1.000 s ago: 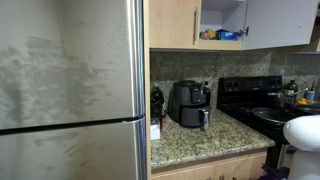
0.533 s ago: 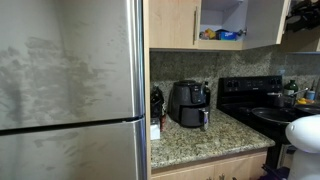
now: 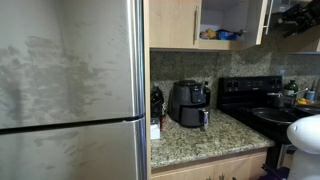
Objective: Close the open upper cabinet door
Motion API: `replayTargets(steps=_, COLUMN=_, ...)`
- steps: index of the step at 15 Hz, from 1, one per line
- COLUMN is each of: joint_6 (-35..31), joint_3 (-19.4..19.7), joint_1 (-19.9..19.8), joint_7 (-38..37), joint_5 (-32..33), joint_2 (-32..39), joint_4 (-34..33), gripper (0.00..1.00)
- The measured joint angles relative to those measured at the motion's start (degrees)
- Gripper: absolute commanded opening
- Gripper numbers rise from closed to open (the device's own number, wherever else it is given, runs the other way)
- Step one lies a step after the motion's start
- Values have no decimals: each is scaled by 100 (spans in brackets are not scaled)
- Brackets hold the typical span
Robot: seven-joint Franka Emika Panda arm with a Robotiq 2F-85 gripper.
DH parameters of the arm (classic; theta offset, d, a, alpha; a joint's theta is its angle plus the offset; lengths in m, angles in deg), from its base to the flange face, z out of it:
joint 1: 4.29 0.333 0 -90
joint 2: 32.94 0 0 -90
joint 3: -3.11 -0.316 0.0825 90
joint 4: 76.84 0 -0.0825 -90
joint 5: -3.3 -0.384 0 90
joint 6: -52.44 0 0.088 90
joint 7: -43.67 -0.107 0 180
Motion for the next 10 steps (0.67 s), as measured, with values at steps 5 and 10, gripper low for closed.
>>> replayTargets(steps=5, joint_6=-531, joint_3=-297, joint_1=-4, joint_7=-485, joint_5=-1, joint_2=380, joint_4=-27, gripper=100)
replayTargets(steps=10, joint_6=-1272, joint_3=-1113, joint_1=-4, joint_7=-1270, joint_5=-120, joint_2=1251, joint_4=-378, gripper=100)
